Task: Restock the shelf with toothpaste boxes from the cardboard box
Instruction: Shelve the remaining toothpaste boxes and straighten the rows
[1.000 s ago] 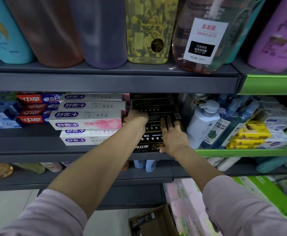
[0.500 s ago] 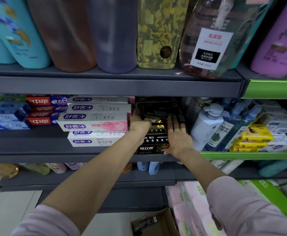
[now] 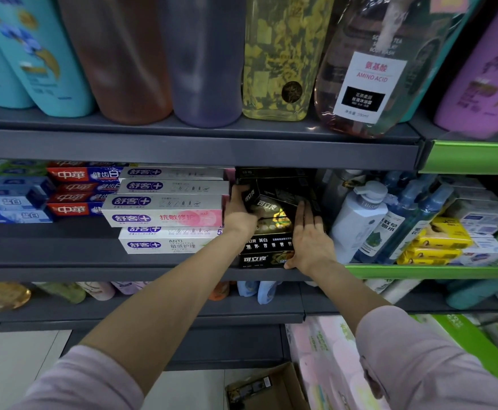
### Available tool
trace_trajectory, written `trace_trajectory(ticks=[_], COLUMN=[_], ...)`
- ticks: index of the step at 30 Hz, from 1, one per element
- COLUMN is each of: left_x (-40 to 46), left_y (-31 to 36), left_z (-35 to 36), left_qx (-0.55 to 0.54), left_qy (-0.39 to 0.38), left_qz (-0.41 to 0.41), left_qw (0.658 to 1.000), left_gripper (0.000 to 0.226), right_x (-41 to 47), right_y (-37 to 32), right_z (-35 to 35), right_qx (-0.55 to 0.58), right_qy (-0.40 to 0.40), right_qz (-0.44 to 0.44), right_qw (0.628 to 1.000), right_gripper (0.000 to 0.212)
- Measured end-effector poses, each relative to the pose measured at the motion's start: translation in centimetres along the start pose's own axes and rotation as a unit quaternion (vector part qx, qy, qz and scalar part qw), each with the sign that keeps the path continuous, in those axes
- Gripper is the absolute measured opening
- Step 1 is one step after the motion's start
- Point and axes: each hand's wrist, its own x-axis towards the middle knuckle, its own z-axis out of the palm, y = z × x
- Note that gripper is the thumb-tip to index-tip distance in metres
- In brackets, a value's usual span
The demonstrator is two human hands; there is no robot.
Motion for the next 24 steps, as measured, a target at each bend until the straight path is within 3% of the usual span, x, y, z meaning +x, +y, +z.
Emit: trace_trajectory(ticks=[5,10,14,16,20,24], left_x=[0.2,0.7,0.4,-0.6,-1.9,-2.6], left_y=[1.4,2.9,4.1,5.0,4.9,3.8], left_z=[-0.3,-1.2,-1.9,-1.8,-1.4,-3.1], left_qx=[0.06,-0.024,0.005,0.012,0.161,0.167], left_qy=[0.007,0.022,0.025,0.005,-0.054,-0.098], left_qz=[0.049,0.094,0.131,0.149,0.239,0.242], left_qw=[0.997,0.995,0.991,0.989,0.956,0.951], left_gripper=[0.057,0.058,0.057,0.046,0.052,0.05], right_x=[-0.1,-0.6,-0.1,0.1,0.1,-0.2], right_y=[0.2,-0.2,-0.2,-0.2,0.2,1.1], right_z=[-0.5,-0.3,-0.4,-0.5,-0.5,-1.0], right_qx=[0.0,-0.041,-0.048,-0.052,-0.027,-0.001], right_qy=[-0.019,-0.012,-0.029,-0.038,-0.045,-0.049], right_qz=[0.011,-0.007,-0.01,-0.01,-0.013,-0.044], right_qw=[1.0,0.999,0.998,0.998,0.999,0.998], right_gripper=[0.139,0.121,0.116,0.119,0.119,0.107])
